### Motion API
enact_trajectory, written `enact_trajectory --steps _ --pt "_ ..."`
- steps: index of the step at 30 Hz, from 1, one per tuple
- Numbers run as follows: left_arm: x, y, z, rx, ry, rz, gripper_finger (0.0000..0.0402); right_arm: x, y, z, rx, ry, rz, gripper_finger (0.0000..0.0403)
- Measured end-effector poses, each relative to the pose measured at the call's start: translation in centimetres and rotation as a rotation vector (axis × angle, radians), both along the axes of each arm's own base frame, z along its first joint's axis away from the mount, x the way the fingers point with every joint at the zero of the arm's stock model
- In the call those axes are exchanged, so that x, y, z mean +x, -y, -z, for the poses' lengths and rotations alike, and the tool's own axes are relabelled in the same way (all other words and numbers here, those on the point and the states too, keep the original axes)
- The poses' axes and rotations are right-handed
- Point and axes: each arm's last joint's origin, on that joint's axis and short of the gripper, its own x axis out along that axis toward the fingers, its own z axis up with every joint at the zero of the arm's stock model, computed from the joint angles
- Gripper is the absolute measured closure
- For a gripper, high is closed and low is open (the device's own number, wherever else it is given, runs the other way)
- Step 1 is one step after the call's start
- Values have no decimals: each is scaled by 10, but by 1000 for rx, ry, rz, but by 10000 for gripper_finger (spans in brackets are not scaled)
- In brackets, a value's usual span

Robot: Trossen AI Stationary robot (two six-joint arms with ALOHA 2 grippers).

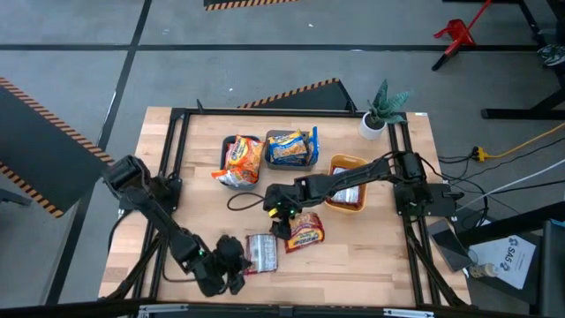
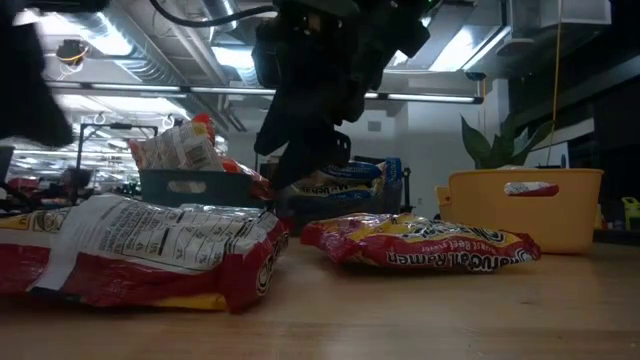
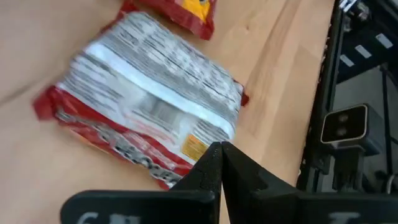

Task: Sort Maruchan noodles
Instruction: Put the red noodle pack into the yellow bin

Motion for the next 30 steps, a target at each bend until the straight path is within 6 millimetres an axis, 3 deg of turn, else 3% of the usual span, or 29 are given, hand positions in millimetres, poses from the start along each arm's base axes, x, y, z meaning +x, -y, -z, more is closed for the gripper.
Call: enact_trajectory --steps 7,13,21,26,30 --pt "12 21 34 16 -31 -34 401 0 0 0 -7 2 -4 152" --pt "20 23 56 7 -64 -89 401 -2 0 1 11 -26 -17 152" --pt "15 26 62 -12 -83 -112 401 -33 4 3 -123 -323 42 152" --pt "14 26 63 -16 -96 -110 401 -56 -13 -19 -266 -373 -3 152" --pt "14 26 64 -16 -101 -109 401 -64 -24 -23 -431 -357 -37 152"
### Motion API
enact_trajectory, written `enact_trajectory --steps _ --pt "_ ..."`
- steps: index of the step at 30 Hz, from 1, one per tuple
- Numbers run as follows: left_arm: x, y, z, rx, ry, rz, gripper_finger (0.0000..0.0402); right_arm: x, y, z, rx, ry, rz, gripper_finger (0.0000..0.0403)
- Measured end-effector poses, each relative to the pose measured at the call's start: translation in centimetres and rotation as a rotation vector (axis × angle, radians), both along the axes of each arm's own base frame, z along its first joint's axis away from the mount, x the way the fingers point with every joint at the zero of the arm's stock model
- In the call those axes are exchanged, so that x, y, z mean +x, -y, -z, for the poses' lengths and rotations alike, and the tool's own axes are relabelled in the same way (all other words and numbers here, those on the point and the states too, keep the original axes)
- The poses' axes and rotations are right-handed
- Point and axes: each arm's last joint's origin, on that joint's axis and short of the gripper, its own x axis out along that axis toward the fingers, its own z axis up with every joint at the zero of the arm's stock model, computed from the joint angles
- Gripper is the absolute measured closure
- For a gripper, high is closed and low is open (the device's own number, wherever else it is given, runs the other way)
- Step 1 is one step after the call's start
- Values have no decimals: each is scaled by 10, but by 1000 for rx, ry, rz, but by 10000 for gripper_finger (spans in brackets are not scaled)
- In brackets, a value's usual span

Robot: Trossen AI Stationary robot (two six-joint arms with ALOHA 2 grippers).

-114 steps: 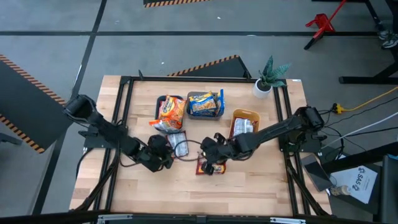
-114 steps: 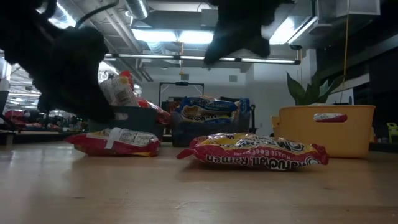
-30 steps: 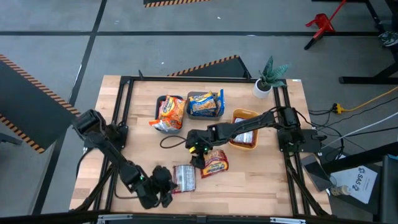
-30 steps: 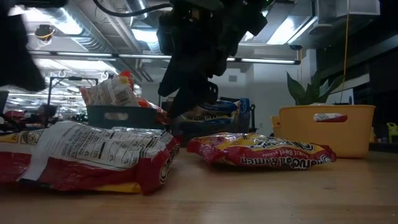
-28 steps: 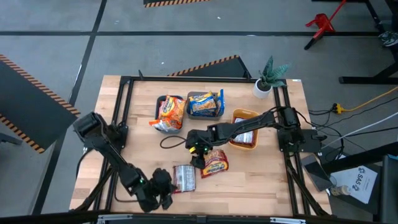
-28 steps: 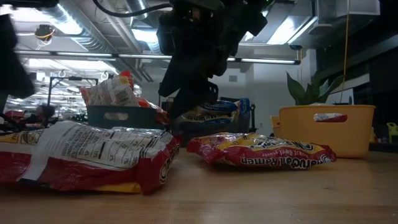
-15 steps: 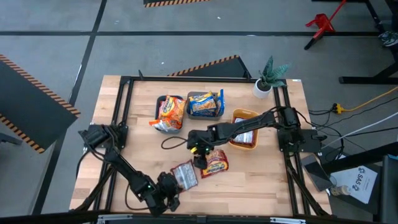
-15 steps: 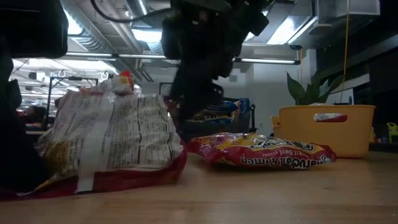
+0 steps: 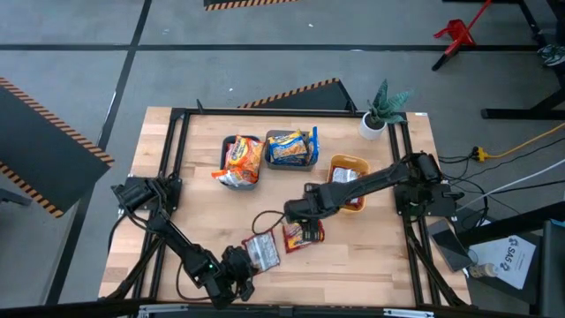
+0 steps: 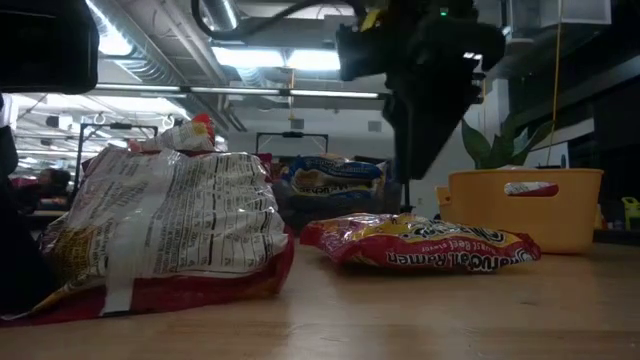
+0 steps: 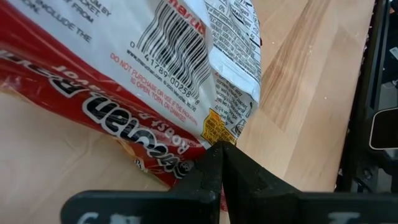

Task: Sort Maruchan noodles
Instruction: Put the red noodle pack into the yellow bin

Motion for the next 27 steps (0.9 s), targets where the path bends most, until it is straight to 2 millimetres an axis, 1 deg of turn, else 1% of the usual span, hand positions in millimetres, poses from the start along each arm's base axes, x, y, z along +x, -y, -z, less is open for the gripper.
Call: enact_trajectory --steps 1,3,5,7,10,12,14,18,22,25,27 --pt "0 0 0 0 0 0 401 2 -1 0 6 21 -43 152" --pt "0 0 0 4 -3 5 401 12 -5 0 103 102 -136 152" --pt "0 0 0 4 -5 6 401 24 -4 -2 223 196 -175 152" --pt "0 0 1 5 -6 6 401 35 -4 -9 322 303 -191 152" --pt "-1 0 1 8 -7 6 401 44 -2 -14 355 403 -192 152" --pt "0 0 1 8 -6 5 401 51 -3 -12 344 463 -218 152" --pt "0 -1 1 7 -7 2 401 58 -2 -3 359 481 -230 152" --pt "0 -1 1 7 -7 1 401 71 0 23 531 462 -252 152" --pt "0 -2 1 12 -9 -3 401 77 2 43 535 443 -229 152" --pt "0 -2 1 14 -10 -3 401 78 7 45 541 424 -187 152" --pt "0 -2 1 14 -11 -4 401 76 13 41 584 397 -158 152"
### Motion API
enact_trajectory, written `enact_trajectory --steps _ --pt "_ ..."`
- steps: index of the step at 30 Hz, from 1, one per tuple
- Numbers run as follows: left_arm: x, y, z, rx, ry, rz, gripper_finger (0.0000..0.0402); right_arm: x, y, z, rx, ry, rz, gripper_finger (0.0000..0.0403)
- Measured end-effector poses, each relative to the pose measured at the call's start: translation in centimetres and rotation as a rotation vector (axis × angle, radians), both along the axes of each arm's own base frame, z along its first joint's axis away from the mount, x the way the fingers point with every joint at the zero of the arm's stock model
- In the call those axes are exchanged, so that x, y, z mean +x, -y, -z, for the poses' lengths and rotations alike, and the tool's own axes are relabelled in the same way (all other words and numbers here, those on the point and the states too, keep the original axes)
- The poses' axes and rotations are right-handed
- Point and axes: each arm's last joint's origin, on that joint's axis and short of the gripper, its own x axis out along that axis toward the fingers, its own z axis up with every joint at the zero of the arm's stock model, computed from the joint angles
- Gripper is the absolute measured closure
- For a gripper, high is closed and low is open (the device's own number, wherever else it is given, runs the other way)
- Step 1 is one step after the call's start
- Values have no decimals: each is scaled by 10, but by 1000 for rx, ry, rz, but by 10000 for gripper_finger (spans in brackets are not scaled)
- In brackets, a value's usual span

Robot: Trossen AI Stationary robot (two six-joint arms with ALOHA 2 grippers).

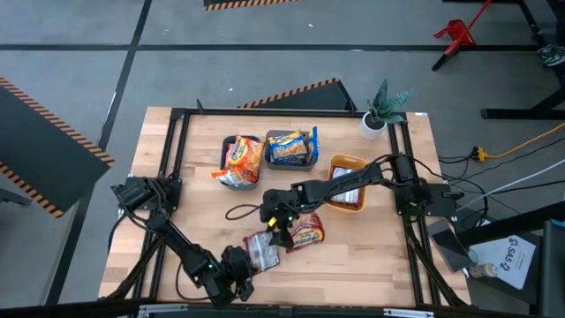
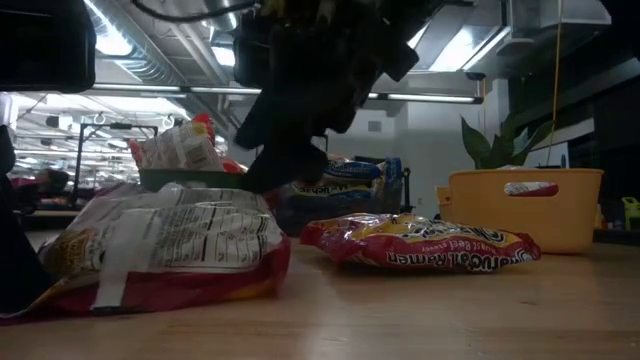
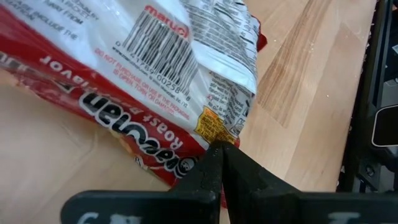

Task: Sort Maruchan noodles
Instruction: Put the red noodle pack into the yellow bin

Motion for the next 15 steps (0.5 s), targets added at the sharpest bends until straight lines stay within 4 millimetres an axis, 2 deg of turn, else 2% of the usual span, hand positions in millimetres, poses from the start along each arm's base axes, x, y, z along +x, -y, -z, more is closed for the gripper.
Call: enact_trajectory --steps 4,7,11,15 --pt "0 0 0 3 -2 0 401 -1 8 -17 -32 43 47 152" --pt "0 -1 0 7 -6 0 401 1 13 -20 -122 91 91 152" --pt "0 -1 0 9 -7 0 401 5 12 -15 -153 159 26 152" --pt "-1 -1 0 15 -10 3 401 9 8 4 -96 146 -51 152"
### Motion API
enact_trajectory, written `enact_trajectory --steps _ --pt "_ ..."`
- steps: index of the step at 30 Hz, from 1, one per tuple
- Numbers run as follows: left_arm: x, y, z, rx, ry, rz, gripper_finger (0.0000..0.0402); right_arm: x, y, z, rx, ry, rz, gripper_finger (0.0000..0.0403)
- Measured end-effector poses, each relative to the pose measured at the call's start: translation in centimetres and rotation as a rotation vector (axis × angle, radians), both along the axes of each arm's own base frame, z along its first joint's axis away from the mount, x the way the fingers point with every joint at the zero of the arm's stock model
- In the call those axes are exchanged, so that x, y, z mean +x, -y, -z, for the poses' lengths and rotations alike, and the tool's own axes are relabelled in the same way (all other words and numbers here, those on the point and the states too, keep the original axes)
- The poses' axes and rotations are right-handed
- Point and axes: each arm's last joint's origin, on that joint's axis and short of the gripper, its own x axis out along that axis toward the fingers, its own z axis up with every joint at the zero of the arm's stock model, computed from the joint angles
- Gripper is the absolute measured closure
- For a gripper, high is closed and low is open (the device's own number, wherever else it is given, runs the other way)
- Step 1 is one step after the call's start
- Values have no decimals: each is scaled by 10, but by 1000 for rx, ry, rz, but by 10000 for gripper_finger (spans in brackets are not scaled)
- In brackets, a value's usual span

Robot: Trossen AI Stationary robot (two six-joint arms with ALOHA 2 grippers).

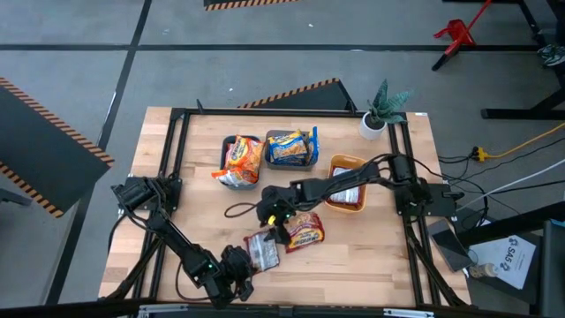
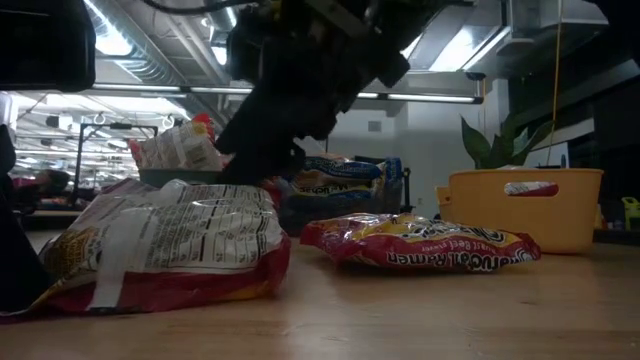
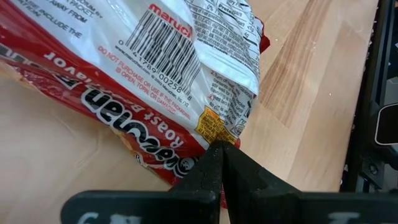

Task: Sort Maruchan noodles
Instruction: Put the red noodle pack into the yellow bin

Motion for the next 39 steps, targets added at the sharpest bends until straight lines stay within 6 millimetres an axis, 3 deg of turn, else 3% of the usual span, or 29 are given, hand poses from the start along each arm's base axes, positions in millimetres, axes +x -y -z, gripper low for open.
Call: enact_trajectory --steps 6,11,16,21,26,33,39 --pt "0 -1 1 9 -8 2 401 2 -1 17 15 -32 -15 152" --pt "-1 0 3 11 -10 -3 401 4 5 19 4 -27 8 152" --pt "0 -1 3 16 -8 -4 401 5 16 16 122 -57 -20 152" --pt "2 -3 3 15 -8 -10 401 0 -12 27 56 -94 -54 152" --pt "3 -3 3 15 -7 -12 401 -2 -24 28 9 -85 -42 152" --pt "3 -3 3 13 -6 -14 401 -3 -22 30 -15 -119 -18 152" --pt "4 -4 4 19 -1 -25 401 0 -11 28 -119 -92 103 152"
